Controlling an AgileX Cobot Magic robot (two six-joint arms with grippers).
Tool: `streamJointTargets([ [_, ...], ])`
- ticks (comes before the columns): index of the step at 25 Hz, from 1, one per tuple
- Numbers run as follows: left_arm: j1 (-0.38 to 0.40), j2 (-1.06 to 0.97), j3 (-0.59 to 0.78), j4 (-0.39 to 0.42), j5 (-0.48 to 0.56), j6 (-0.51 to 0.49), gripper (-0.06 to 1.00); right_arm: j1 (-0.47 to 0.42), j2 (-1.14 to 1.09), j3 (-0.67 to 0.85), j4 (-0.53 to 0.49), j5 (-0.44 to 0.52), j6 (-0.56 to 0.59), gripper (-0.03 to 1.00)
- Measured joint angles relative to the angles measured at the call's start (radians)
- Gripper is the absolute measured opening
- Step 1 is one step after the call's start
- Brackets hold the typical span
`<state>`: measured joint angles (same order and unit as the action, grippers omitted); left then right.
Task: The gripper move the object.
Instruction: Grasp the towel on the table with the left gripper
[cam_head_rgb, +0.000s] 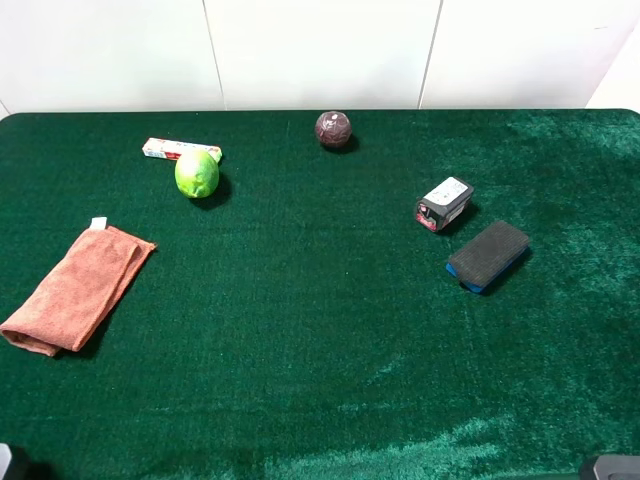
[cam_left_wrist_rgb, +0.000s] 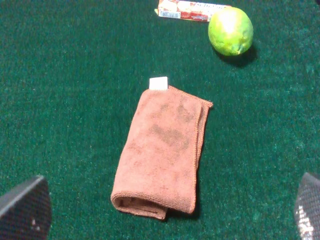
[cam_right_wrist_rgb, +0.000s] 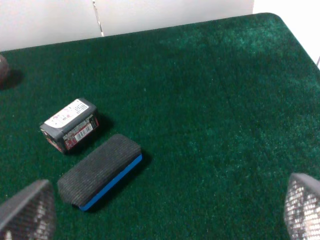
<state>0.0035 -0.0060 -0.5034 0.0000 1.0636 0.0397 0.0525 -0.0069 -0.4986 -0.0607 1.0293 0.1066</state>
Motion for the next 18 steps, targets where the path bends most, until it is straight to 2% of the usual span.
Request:
streamJointTargets([
  [18, 0.000, 0.000, 0.000, 0.000, 0.000, 0.000, 0.99, 0.000, 0.000, 0.000, 0.000, 0.000, 0.000, 0.70],
])
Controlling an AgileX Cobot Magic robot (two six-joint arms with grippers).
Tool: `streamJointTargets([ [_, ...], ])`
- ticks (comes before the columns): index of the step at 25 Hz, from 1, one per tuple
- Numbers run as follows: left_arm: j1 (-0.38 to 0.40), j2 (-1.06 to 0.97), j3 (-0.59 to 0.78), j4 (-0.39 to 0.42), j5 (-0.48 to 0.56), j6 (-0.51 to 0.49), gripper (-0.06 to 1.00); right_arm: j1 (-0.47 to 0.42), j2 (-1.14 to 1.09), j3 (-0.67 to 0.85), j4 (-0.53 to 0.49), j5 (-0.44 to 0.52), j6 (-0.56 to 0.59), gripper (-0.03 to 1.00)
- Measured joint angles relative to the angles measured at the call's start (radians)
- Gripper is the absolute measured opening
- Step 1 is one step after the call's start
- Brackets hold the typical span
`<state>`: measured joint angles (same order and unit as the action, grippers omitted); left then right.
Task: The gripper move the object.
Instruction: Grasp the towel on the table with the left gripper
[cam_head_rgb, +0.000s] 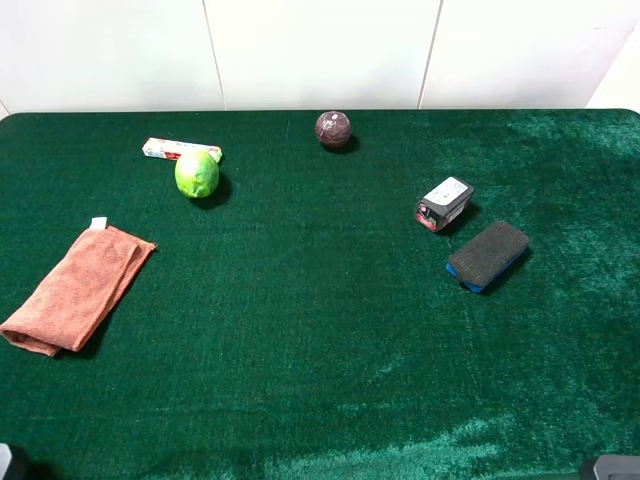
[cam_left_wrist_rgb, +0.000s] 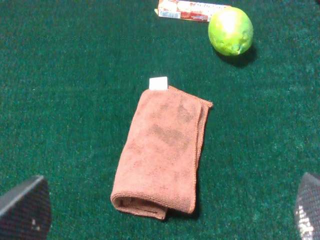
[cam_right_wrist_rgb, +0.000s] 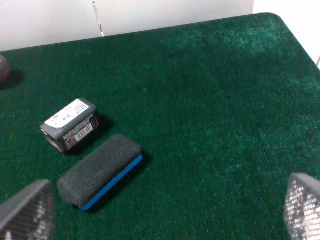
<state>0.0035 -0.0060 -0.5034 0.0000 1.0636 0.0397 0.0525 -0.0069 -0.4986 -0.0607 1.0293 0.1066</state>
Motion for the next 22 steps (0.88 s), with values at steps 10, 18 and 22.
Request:
streamJointTargets([
  [10, 0.000, 0.030, -0.017, 0.000, 0.025, 0.000, 0.99, 0.000, 0.000, 0.000, 0.000, 0.000, 0.000, 0.70],
  [18, 0.000, 0.308, -0.143, 0.000, 0.063, 0.000, 0.99, 0.000, 0.000, 0.000, 0.000, 0.000, 0.000, 0.70],
  [22, 0.000, 0.450, -0.217, 0.000, 0.082, 0.000, 0.99, 0.000, 0.000, 0.000, 0.000, -0.001, 0.000, 0.70],
])
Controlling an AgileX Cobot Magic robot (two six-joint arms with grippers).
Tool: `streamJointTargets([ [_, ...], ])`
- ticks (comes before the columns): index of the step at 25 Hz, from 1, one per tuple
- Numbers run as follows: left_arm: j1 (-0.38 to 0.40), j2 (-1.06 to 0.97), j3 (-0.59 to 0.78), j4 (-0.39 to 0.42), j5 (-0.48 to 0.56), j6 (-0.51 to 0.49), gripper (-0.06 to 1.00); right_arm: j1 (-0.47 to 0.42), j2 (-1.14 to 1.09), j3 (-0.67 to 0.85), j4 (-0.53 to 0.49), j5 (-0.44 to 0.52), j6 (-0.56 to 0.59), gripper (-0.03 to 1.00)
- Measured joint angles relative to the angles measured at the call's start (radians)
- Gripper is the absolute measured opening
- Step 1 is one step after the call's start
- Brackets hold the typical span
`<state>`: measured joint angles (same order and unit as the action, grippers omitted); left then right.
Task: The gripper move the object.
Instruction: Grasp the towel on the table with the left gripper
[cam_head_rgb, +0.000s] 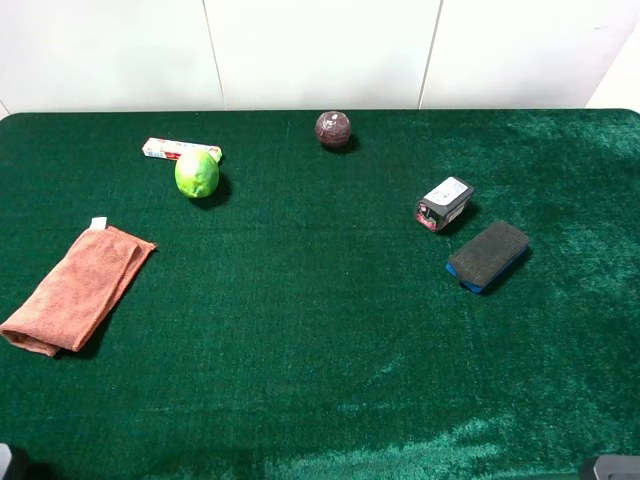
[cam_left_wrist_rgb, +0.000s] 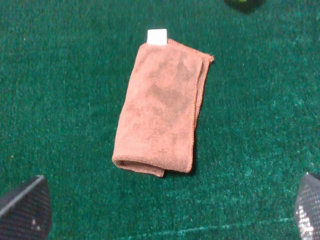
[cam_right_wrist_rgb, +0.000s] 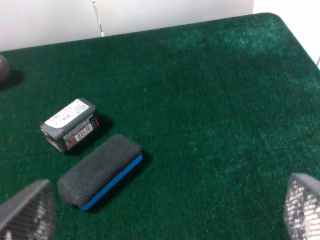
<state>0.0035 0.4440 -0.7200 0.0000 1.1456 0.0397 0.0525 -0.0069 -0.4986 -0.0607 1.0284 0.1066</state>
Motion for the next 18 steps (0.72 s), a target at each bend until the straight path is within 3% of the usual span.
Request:
streamJointTargets([
  [6, 0.000, 0.186, -0.074, 0.000, 0.013, 0.000, 0.98, 0.000, 0.000, 0.000, 0.000, 0.000, 0.000, 0.70],
  [18, 0.000, 0.470, -0.075, 0.022, 0.009, -0.015, 0.97, 0.000, 0.000, 0.000, 0.000, 0.000, 0.000, 0.70],
])
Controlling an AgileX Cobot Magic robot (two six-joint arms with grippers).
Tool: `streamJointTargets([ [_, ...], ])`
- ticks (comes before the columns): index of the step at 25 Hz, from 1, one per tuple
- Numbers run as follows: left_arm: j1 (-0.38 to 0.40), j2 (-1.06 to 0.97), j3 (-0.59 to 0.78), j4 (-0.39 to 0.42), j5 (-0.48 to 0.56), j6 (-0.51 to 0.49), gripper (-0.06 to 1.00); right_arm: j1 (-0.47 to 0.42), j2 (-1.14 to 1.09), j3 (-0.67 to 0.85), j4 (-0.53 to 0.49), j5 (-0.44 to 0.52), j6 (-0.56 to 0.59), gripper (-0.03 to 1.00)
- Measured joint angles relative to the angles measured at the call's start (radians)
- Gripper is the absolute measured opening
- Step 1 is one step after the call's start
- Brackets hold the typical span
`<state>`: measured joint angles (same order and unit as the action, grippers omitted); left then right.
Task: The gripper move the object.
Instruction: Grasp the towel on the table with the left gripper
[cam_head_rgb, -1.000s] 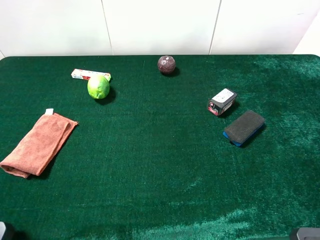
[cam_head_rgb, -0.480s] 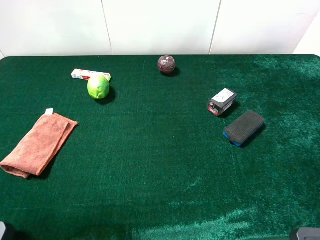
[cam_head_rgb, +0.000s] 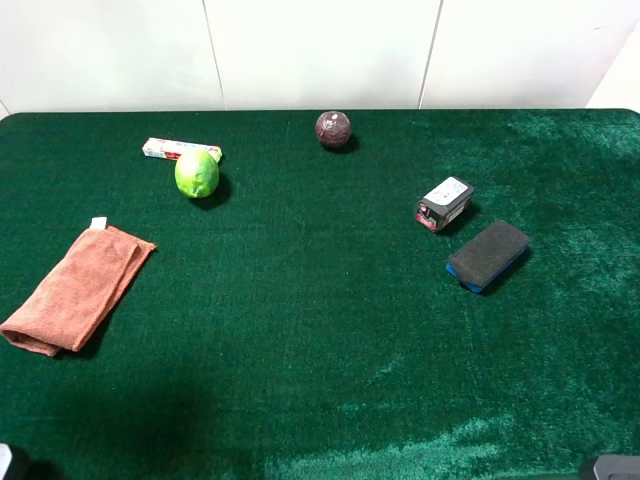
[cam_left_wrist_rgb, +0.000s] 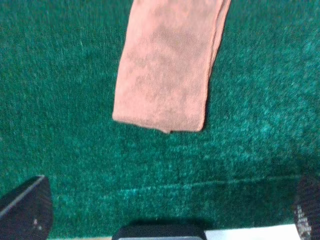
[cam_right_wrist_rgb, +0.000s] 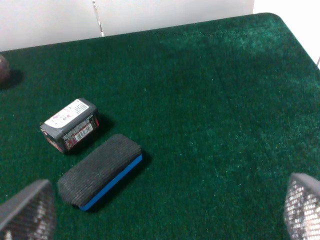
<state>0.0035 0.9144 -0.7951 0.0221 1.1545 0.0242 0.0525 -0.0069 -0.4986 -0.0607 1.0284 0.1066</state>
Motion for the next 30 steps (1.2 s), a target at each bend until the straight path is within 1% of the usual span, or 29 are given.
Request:
streamJointTargets([
  [3, 0.000, 0.075, 0.000, 0.003, -0.021, -0.001, 0.97, 0.000, 0.000, 0.000, 0.000, 0.000, 0.000, 0.70],
  [10, 0.000, 0.239, 0.000, 0.010, -0.107, 0.013, 0.98, 0.000, 0.000, 0.000, 0.000, 0.000, 0.000, 0.70],
  [17, 0.000, 0.359, 0.000, 0.053, -0.197, 0.017, 0.98, 0.000, 0.000, 0.000, 0.000, 0.000, 0.000, 0.70],
  [20, 0.000, 0.396, 0.015, 0.067, -0.267, 0.017, 0.98, 0.000, 0.000, 0.000, 0.000, 0.000, 0.000, 0.70],
  [30, 0.000, 0.499, 0.146, 0.079, -0.503, 0.017, 0.98, 0.000, 0.000, 0.000, 0.000, 0.000, 0.000, 0.70],
])
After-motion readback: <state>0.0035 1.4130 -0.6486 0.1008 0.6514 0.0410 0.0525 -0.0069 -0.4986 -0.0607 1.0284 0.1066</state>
